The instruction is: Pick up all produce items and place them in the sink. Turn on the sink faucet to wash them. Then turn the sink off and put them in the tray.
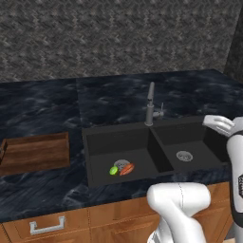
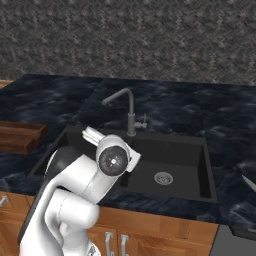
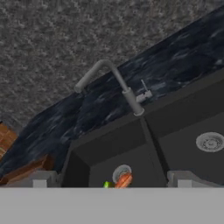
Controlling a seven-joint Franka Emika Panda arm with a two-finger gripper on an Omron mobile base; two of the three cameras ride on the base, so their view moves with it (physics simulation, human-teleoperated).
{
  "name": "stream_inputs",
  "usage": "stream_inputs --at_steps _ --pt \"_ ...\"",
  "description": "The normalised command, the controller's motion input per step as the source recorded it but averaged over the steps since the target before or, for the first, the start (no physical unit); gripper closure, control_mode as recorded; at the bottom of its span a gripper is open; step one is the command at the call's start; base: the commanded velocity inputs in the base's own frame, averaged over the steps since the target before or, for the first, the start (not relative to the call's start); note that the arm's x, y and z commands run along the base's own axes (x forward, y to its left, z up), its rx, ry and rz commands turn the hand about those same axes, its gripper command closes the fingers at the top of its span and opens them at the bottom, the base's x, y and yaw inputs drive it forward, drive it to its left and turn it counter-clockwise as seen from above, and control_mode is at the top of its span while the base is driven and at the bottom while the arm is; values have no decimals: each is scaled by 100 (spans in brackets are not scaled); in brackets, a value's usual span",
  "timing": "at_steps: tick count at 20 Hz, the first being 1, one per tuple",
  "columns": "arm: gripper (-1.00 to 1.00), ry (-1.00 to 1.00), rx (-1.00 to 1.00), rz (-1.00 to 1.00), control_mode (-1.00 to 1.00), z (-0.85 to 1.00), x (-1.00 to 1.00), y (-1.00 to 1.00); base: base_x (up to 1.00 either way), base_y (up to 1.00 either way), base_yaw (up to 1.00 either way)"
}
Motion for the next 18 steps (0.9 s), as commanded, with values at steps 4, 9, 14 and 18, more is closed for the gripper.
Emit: stream_inputs --at_steps 4,9,14,18 --pt "-100 -20 -3 7 -100 0 17 0 0 0 0" --pt "-100 -15 -5 0 -100 0 22 0 0 0 0" --pt "-100 -2 -1 0 -100 0 14 0 0 0 0" --pt "-100 0 0 0 -100 0 7 -4 0 0 0"
